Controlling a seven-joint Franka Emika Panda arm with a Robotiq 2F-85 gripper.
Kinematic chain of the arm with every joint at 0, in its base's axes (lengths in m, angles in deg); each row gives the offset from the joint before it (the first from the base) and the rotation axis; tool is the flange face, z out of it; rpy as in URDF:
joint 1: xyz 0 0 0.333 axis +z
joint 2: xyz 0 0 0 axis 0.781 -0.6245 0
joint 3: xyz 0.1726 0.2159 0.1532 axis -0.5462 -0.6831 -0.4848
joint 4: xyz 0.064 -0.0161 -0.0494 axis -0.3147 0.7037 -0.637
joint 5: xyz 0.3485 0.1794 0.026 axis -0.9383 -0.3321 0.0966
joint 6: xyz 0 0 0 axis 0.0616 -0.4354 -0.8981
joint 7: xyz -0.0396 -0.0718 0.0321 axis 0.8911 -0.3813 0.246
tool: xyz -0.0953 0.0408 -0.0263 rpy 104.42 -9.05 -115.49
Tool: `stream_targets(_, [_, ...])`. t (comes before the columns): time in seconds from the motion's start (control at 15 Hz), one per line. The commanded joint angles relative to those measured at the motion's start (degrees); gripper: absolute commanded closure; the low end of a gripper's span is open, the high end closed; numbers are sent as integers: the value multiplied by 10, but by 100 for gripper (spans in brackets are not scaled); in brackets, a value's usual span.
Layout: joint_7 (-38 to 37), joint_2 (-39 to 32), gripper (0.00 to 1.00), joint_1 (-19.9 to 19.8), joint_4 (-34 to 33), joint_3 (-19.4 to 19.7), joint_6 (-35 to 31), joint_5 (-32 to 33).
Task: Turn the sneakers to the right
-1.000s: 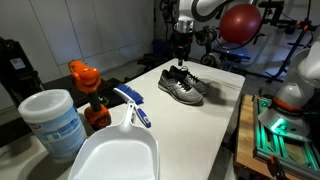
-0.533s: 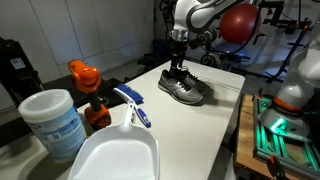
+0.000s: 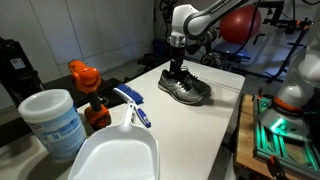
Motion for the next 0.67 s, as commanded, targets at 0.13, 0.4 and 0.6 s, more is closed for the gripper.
stream_targets(0.13, [5,-23,0,-1,-18,-1,4,-2])
stream_targets(0.4, [9,-35,2,-3,-25,-1,8,-7])
stream_targets(0.6, [22,-39,30,-4,-24,-1,5,-5])
